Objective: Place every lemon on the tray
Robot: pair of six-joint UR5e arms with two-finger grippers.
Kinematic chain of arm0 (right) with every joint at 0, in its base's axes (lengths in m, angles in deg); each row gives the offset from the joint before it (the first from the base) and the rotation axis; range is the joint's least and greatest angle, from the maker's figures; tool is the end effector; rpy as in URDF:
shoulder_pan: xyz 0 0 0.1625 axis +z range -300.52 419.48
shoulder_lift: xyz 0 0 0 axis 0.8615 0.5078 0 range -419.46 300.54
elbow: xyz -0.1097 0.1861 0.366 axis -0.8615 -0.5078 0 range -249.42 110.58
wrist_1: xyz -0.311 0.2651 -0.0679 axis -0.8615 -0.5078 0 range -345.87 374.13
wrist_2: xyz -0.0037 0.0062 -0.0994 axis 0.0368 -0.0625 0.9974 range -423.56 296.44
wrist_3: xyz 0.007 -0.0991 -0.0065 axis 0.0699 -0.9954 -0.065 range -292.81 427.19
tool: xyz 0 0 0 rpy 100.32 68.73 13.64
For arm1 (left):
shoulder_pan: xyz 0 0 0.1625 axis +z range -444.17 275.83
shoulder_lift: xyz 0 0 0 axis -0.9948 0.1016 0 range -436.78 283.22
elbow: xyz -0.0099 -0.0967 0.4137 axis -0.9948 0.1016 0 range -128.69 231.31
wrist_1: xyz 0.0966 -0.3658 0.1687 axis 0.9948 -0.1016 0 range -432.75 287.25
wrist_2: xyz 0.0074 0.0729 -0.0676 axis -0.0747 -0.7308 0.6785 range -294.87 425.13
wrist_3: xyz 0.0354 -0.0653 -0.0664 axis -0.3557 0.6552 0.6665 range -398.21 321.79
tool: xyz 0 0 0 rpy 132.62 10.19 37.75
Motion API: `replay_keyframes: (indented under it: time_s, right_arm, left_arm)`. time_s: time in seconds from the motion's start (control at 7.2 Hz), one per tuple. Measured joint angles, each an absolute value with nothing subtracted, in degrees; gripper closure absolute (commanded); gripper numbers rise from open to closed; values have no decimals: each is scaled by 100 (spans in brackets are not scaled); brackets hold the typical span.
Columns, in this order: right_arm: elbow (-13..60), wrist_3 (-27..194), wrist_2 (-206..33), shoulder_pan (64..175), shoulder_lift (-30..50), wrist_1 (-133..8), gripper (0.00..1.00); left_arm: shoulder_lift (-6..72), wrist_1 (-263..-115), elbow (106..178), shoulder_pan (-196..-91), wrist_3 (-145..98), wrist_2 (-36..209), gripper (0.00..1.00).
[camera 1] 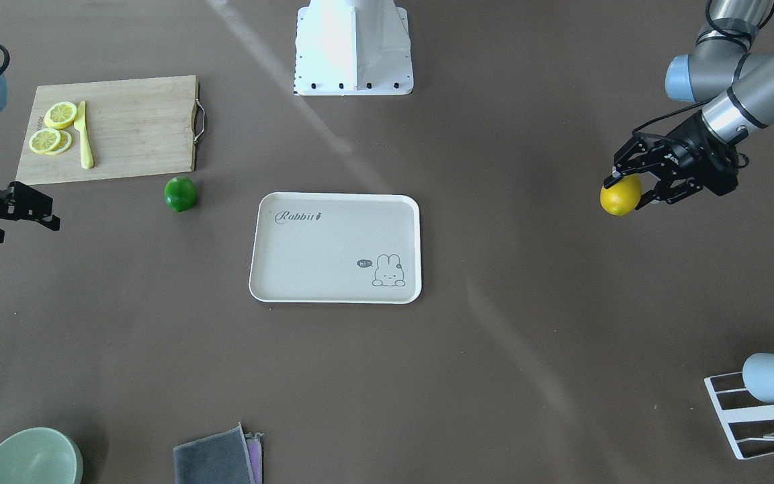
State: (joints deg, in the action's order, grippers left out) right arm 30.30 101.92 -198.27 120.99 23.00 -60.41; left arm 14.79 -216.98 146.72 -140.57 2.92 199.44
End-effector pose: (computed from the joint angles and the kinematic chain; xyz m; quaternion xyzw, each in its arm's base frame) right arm -0.2079 -0.5158 0.4730 0.0307 -0.4474 -0.0587 0.8919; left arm 0.2300 -0.4613 0.4866 0.1778 0.5441 0.1392 0.8080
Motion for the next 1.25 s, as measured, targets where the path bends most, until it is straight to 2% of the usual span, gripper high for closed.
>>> replay_keyframes:
  time_s: [0.56,0.83,1.25]
  right_arm:
    - [3430,11780,-18739,10653,2234,-5168,0]
    - [3522,12084,-18328,10085,2231,-5149,0]
    - [3486,12171,-17989,9609,2275,-5157,0]
  left_arm:
    - [2969,-20298,14694,-13918,1312,19239,100]
    - [3714,-19736,14666,-13320,1887,18571,100]
    - [4327,-19156,14640,-12759,2277,17945,100]
